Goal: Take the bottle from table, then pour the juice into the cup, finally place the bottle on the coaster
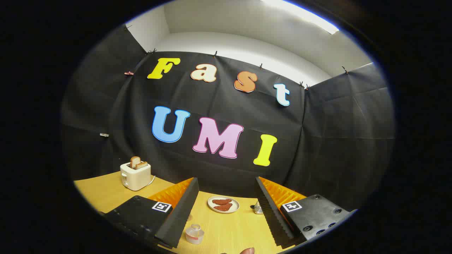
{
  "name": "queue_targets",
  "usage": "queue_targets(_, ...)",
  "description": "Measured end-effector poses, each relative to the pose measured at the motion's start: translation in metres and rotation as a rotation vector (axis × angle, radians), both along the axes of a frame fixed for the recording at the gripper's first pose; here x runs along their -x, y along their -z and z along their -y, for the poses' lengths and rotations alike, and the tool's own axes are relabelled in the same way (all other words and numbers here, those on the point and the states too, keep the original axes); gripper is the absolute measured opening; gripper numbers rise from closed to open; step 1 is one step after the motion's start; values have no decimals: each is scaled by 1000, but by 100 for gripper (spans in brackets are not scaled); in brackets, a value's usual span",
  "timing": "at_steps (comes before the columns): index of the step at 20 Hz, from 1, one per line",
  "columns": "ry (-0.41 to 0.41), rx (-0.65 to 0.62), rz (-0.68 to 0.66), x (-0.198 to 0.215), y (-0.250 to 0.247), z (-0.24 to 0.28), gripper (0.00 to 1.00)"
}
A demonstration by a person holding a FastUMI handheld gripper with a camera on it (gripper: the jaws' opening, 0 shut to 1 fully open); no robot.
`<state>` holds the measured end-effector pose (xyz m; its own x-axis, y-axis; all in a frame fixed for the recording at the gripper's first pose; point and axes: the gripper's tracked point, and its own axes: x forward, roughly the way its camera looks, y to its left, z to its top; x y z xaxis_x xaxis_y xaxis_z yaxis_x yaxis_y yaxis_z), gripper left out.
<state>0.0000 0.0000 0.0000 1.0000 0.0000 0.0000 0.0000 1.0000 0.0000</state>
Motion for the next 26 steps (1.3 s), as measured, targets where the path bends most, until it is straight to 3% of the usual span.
queue_targets(16, 35, -12, -16, -4, 6, 10, 97)
queue_targets(26, -1, -28, 48, -8, 10, -1, 97)
